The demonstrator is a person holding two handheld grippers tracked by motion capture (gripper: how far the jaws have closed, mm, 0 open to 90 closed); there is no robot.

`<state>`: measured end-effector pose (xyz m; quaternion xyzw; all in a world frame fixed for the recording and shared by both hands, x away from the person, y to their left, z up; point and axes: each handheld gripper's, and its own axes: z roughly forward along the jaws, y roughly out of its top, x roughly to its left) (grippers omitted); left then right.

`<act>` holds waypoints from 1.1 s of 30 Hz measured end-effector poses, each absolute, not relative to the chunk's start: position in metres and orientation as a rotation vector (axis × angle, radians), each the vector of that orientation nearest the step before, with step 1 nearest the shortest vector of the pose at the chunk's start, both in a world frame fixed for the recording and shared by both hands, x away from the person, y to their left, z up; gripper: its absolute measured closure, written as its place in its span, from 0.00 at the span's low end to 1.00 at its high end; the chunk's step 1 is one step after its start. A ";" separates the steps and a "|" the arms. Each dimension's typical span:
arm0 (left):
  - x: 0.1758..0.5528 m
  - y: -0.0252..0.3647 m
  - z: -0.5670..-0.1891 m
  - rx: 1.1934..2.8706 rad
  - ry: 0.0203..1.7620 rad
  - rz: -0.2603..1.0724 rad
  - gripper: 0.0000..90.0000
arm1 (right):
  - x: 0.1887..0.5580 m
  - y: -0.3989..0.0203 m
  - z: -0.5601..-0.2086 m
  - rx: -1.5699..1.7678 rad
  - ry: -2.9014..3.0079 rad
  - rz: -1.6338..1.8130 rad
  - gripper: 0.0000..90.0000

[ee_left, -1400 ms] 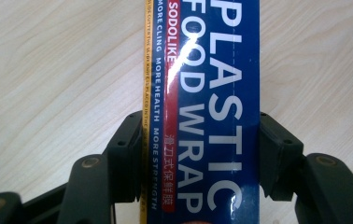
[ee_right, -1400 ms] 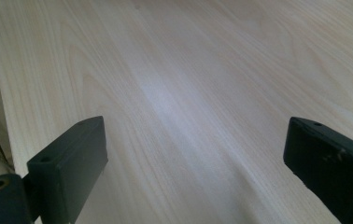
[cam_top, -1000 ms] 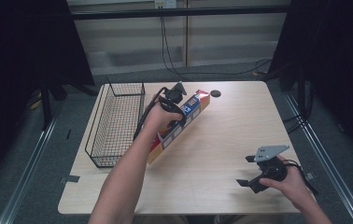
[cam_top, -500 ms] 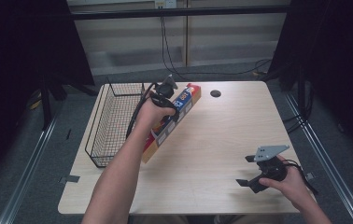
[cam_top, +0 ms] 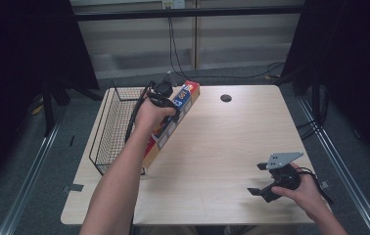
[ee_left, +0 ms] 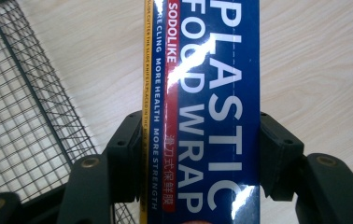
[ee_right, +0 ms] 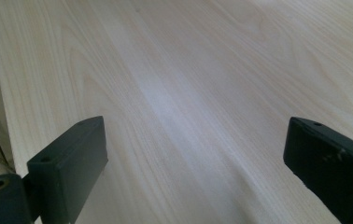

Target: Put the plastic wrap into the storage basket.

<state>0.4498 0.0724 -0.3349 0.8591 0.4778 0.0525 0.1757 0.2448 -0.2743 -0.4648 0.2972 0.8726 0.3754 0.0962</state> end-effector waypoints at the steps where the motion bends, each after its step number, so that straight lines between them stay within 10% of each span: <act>1: 0.450 0.073 -0.334 2.435 1.356 0.158 0.48 | 0.245 -0.274 -0.465 0.887 2.588 1.109 0.06; 33: 0.451 0.111 -0.324 2.390 1.511 0.214 0.48 | 0.245 -0.273 -0.465 0.889 2.593 1.106 0.07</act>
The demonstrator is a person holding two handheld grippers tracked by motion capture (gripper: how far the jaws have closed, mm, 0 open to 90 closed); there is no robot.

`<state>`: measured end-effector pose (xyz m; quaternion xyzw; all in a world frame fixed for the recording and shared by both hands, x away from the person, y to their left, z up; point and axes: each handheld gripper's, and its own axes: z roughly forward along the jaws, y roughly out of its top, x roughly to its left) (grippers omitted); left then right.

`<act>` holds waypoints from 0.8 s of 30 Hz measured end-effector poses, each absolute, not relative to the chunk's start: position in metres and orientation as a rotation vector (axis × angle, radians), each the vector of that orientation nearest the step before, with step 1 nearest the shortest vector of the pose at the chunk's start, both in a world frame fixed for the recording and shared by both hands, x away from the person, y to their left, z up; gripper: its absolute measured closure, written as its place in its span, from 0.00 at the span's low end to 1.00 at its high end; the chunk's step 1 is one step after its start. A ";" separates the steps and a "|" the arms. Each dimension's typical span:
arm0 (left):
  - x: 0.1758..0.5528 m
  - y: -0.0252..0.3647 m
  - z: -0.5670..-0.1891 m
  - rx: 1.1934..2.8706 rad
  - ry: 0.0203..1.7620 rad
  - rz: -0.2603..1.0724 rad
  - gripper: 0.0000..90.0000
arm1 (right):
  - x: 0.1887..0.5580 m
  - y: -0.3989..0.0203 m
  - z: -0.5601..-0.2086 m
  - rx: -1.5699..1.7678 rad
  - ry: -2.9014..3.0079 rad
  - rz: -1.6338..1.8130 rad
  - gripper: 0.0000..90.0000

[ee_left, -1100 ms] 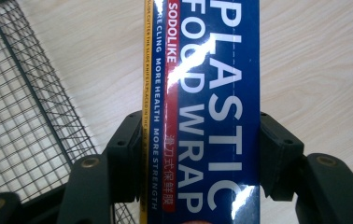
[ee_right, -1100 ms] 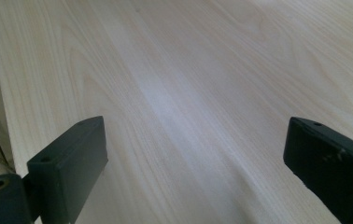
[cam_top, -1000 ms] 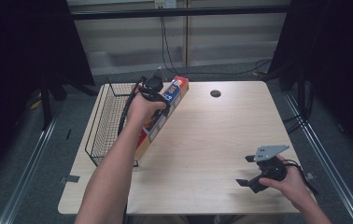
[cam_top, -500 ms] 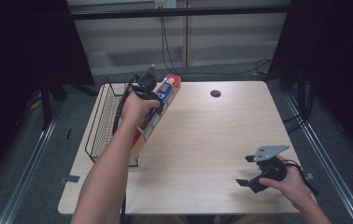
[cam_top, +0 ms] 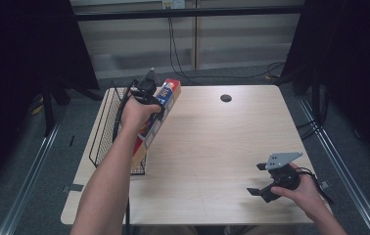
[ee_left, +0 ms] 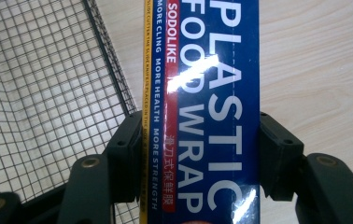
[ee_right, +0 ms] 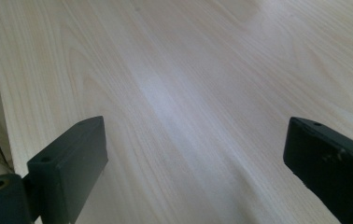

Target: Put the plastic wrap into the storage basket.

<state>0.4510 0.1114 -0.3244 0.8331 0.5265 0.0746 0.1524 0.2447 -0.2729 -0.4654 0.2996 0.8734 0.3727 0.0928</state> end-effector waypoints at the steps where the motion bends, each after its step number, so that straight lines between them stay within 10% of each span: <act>1: 0.450 0.111 -0.325 2.364 1.546 0.214 0.48 | 0.245 -0.273 -0.465 0.890 2.591 1.108 0.07; 24: 0.449 0.139 -0.323 2.304 1.651 0.226 0.48 | 0.245 -0.272 -0.465 0.884 2.594 1.110 0.07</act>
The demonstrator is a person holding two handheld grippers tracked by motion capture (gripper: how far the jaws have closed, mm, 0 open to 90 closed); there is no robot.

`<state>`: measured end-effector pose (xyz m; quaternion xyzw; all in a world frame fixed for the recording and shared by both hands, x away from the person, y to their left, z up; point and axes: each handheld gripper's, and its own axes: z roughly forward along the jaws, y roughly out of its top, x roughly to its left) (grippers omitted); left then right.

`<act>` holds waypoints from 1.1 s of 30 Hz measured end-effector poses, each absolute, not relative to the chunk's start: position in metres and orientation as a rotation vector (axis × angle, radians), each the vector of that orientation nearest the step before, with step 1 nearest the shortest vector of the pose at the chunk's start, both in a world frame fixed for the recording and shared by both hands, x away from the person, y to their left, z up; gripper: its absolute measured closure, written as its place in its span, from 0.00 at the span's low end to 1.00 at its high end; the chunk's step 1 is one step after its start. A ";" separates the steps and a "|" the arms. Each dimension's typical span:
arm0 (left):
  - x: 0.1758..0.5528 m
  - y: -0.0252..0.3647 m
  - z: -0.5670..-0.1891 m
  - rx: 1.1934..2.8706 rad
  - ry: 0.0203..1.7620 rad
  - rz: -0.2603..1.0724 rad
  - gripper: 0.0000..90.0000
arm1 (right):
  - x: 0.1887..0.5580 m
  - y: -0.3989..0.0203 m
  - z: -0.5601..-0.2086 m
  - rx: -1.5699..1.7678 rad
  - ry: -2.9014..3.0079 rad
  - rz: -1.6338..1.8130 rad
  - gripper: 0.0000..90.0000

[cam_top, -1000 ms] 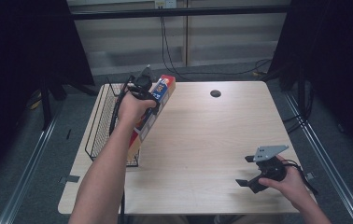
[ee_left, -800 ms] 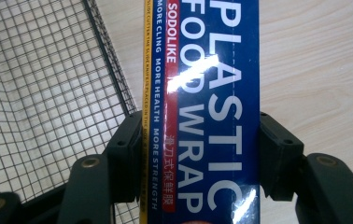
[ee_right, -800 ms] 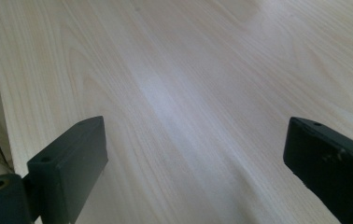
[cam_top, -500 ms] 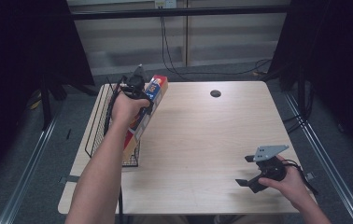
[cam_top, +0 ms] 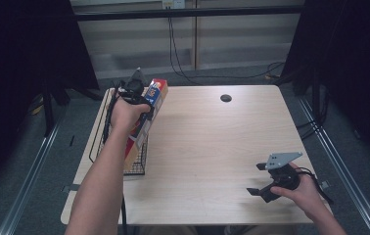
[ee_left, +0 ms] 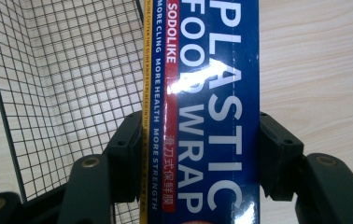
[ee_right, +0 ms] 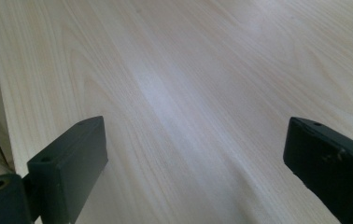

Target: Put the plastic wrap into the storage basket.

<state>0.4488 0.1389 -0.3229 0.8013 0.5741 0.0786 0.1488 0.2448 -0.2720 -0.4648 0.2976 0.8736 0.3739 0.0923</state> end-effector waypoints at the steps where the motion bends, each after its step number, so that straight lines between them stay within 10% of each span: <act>1: 0.448 0.139 -0.323 2.293 1.661 0.234 0.48 | 0.245 -0.272 -0.465 0.884 2.594 1.110 0.07; 33: 0.443 0.171 -0.330 2.183 1.837 0.259 0.48 | 0.244 -0.271 -0.465 0.883 2.597 1.113 0.07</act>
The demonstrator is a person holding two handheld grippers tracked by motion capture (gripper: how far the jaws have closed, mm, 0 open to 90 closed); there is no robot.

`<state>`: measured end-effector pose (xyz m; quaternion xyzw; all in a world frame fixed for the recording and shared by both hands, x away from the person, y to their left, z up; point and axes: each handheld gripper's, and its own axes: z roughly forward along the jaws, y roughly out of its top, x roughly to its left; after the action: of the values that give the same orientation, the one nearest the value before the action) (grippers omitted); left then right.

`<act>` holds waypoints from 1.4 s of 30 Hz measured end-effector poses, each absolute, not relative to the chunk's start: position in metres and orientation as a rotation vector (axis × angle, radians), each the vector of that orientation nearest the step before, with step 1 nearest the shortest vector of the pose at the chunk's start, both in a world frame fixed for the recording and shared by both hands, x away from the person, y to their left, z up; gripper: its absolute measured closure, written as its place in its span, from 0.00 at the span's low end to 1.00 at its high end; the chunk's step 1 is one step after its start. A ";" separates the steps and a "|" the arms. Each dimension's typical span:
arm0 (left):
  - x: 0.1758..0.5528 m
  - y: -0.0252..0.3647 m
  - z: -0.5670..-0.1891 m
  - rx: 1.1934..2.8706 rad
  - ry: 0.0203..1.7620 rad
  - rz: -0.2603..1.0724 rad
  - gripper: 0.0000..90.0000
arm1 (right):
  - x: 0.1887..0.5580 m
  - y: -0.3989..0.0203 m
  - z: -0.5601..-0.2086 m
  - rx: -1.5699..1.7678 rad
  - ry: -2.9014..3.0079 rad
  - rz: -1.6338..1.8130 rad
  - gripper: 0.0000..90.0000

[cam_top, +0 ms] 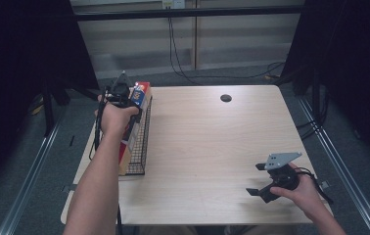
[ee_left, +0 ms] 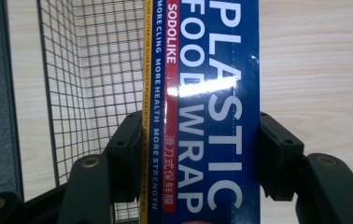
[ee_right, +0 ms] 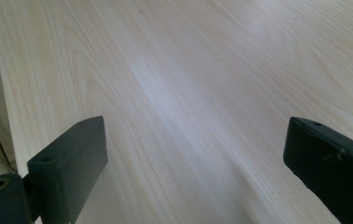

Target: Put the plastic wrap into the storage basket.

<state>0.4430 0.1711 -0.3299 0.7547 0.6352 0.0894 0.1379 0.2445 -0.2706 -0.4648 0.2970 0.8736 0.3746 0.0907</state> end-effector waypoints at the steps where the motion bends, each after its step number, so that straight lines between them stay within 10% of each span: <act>1: 0.443 0.172 -0.331 2.170 1.847 0.258 0.48 | 0.244 -0.271 -0.465 0.884 2.596 1.114 0.07; 42: 0.438 0.195 -0.348 2.065 2.001 0.268 0.47 | 0.244 -0.270 -0.464 0.878 2.600 1.124 0.07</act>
<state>0.4379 0.1946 -0.3475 0.7093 0.6874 0.0920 0.1266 0.2444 -0.2700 -0.4641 0.2949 0.8734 0.3775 0.0880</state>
